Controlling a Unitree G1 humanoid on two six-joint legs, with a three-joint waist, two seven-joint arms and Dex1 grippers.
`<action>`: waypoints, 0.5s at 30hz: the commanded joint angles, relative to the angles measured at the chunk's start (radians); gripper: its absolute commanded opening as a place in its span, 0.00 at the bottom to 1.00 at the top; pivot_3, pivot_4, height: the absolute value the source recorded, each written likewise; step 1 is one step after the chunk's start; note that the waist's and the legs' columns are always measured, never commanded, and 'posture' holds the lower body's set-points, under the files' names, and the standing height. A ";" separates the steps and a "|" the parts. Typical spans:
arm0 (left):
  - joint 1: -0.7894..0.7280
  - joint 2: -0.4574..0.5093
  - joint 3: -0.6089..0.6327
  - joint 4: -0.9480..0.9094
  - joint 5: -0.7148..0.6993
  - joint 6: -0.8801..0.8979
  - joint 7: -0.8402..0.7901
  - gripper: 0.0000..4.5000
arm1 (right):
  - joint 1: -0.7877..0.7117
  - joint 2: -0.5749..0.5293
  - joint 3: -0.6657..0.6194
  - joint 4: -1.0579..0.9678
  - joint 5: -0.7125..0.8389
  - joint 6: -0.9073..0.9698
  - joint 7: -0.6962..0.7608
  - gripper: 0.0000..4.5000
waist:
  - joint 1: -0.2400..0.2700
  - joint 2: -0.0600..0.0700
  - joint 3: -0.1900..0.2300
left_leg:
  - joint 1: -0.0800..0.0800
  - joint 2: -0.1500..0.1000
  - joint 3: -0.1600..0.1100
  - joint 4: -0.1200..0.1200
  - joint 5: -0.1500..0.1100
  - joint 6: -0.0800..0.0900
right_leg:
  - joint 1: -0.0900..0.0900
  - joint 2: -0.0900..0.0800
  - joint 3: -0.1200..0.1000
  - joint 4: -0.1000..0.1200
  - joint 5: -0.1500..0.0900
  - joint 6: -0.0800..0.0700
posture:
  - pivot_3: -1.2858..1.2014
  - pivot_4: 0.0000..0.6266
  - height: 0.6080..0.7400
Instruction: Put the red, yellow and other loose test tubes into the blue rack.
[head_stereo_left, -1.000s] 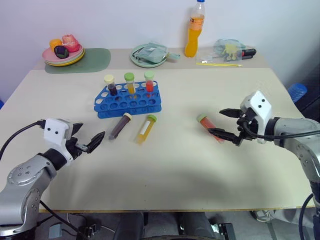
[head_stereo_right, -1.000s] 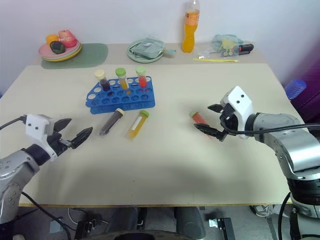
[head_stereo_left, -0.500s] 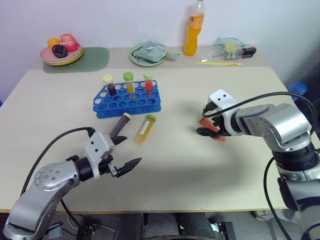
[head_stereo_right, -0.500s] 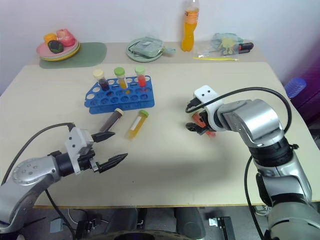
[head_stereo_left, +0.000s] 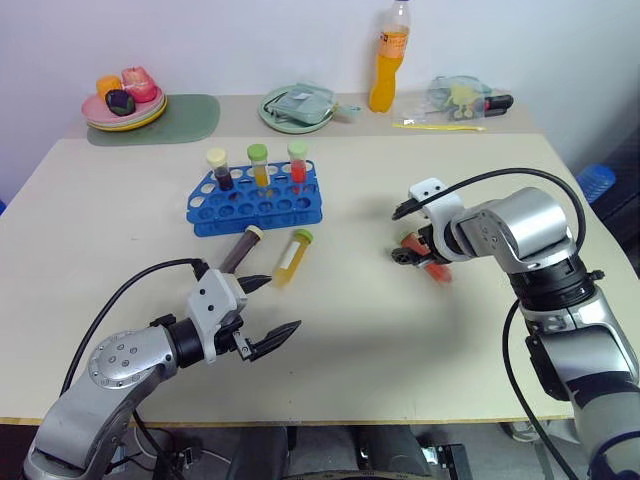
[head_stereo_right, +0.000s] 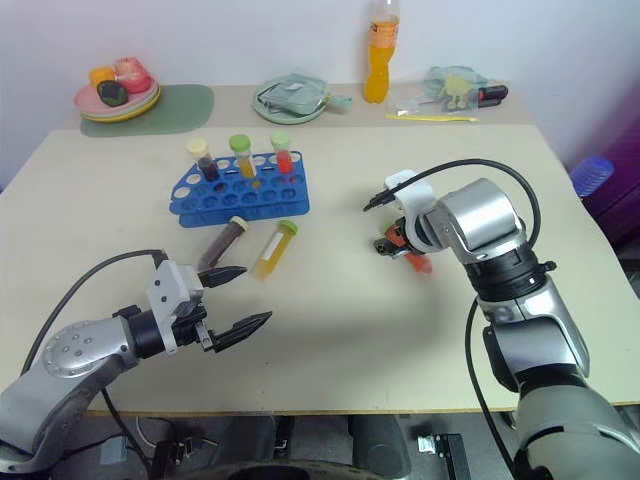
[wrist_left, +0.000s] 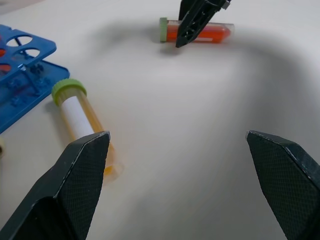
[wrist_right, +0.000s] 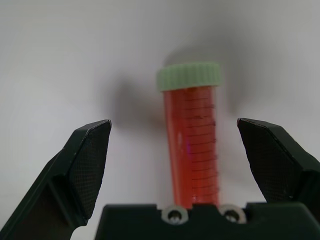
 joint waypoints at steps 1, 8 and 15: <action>-0.003 0.003 0.000 -0.033 -0.010 -0.023 -0.012 1.00 | -0.036 -0.001 0.018 0.023 -0.016 -0.007 0.006 1.00 | -0.001 0.000 0.000 | 0.000 0.000 0.000 0.000 0.000 0.000 | 0.000 0.000 0.000 0.000 0.000 0.000 | 0.52 0.24 0.92; 0.017 0.005 -0.005 -0.034 0.001 -0.043 -0.029 1.00 | -0.051 -0.003 0.056 0.088 -0.030 -0.050 0.034 0.83 | -0.001 0.000 0.000 | 0.000 0.000 0.000 0.000 0.000 0.000 | 0.000 0.000 -0.001 0.000 0.000 0.000 | 0.52 0.24 0.92; 0.035 0.005 -0.014 -0.028 0.024 -0.067 -0.034 1.00 | -0.059 -0.002 0.071 0.110 -0.043 -0.065 0.055 0.18 | 0.000 0.000 0.000 | 0.000 0.000 0.000 0.000 0.000 0.000 | 0.000 0.000 -0.001 0.000 0.000 0.000 | 0.52 0.24 0.92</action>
